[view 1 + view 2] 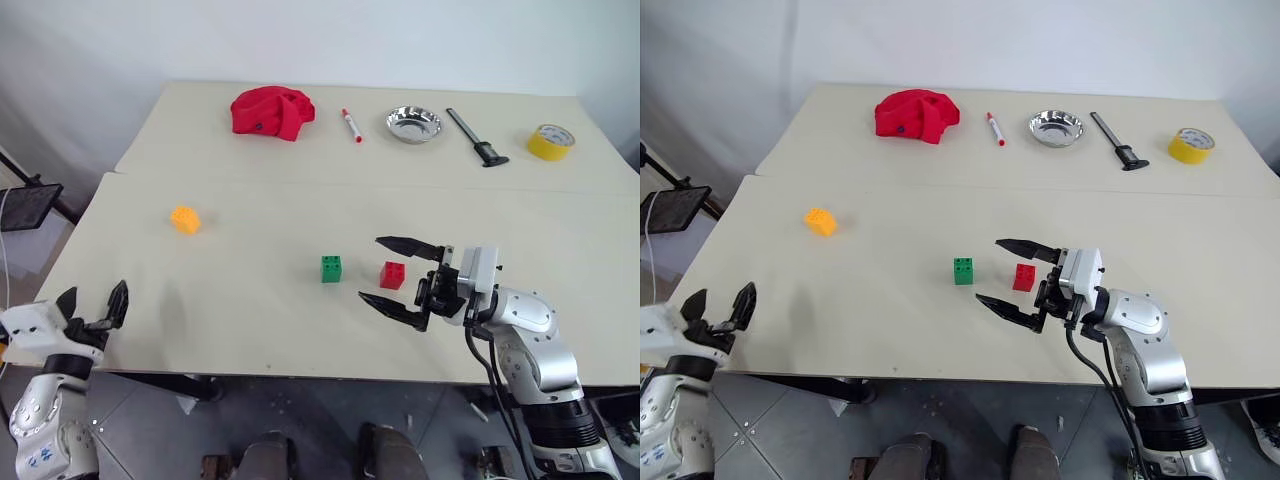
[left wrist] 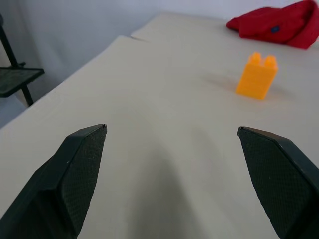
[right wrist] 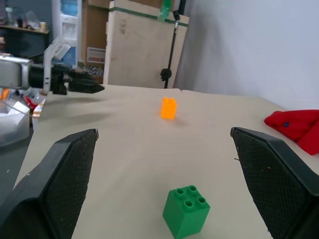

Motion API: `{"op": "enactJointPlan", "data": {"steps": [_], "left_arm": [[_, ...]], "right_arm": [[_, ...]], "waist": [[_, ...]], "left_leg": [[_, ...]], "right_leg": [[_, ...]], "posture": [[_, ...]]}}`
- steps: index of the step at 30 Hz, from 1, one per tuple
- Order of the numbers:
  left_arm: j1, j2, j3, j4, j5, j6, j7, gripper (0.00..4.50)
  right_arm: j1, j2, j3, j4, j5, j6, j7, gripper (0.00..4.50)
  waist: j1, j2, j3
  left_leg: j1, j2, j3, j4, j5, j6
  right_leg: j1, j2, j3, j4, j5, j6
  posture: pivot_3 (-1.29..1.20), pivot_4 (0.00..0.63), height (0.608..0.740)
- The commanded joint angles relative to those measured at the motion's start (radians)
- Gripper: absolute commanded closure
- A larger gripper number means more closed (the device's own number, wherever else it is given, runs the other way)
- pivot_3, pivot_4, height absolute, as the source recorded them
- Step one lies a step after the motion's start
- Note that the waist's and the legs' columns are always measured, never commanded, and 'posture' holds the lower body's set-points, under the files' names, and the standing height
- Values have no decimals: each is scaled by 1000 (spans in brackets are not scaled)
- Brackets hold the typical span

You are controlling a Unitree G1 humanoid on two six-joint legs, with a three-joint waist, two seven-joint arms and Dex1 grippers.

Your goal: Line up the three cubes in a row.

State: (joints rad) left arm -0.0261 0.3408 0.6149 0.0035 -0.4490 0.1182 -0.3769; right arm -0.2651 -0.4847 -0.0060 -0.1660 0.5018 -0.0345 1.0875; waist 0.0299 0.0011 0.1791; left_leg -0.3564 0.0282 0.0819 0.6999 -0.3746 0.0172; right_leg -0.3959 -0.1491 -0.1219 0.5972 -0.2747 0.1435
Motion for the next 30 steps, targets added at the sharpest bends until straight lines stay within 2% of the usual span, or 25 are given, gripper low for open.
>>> {"op": "enactJointPlan", "data": {"steps": [1,5,8,13,16,23,24,25,26,28,30], "left_arm": [[-144,47,-95,-16,20,66,39,35],[-309,79,-195,133,102,113,84,35],[-449,126,-243,323,166,118,103,35],[-558,174,-301,494,217,78,56,35],[-560,197,-318,516,228,53,17,624],[-584,219,-310,580,211,-2,-60,2749],[-587,223,-307,582,200,-15,-88,3024],[-591,219,-297,565,171,-69,-147,3023],[-589,215,-296,500,107,-79,-257,3023],[-576,254,-369,290,-22,-20,-551,3023],[-578,295,-440,218,-45,30,-711,3023]], "right_arm": [[-1,-21,-14,-12,20,10,22,0],[0,-17,-11,-16,21,20,20,0],[8,-14,-1,-28,19,26,16,0],[16,-8,-3,-40,13,27,-3,0],[40,-10,-12,-56,6,22,-23,0],[62,-6,-7,-75,-2,17,-46,0],[64,-8,-8,-76,-4,17,-48,0],[63,-9,-9,-76,-6,16,-51,0],[65,-12,-13,-77,-7,15,-53,0],[71,-31,-36,-80,1,20,-52,0],[74,-49,-51,-74,6,23,-45,0]], "waist": [[3,-2,-1],[-13,-2,-2],[-28,-2,-2],[-35,-2,-2],[-33,-2,-2],[-31,-3,-2],[-31,-3,-2],[-31,-3,-1],[-31,-3,-1],[-28,-5,0],[-27,-6,0]], "left_leg": [[-1,0,1,1,0,0],[2,-4,3,-2,0,0],[2,-2,11,-3,-1,-1],[2,-1,11,-3,-1,-2],[1,-1,11,-3,-1,-2],[1,-1,11,-2,-1,-2],[1,-1,11,-2,-1,-2],[1,-1,11,-2,-1,-2],[1,-1,11,-2,-1,-2],[0,-1,10,-2,-1,-2],[-3,0,9,0,-1,-2]], "right_leg": [[0,0,-2,0,0,-1],[0,1,-2,0,1,-1],[-1,2,-4,0,1,-1],[-1,4,-6,-1,1,-1],[-1,4,-6,-1,1,-1],[-1,4,-6,-1,1,-1],[-1,4,-6,-1,1,-1],[-1,4,-6,-1,1,-1],[-1,4,-6,-1,1,-1],[-2,4,-7,-1,1,-1],[-3,3,-9,-1,1,-1]], "posture": [[0,150,740],[0,150,740],[0,150,740],[0,150,740],[0,150,740],[0,150,740],[0,150,740],[0,150,740],[0,150,740],[0,150,740],[0,150,740]]}}
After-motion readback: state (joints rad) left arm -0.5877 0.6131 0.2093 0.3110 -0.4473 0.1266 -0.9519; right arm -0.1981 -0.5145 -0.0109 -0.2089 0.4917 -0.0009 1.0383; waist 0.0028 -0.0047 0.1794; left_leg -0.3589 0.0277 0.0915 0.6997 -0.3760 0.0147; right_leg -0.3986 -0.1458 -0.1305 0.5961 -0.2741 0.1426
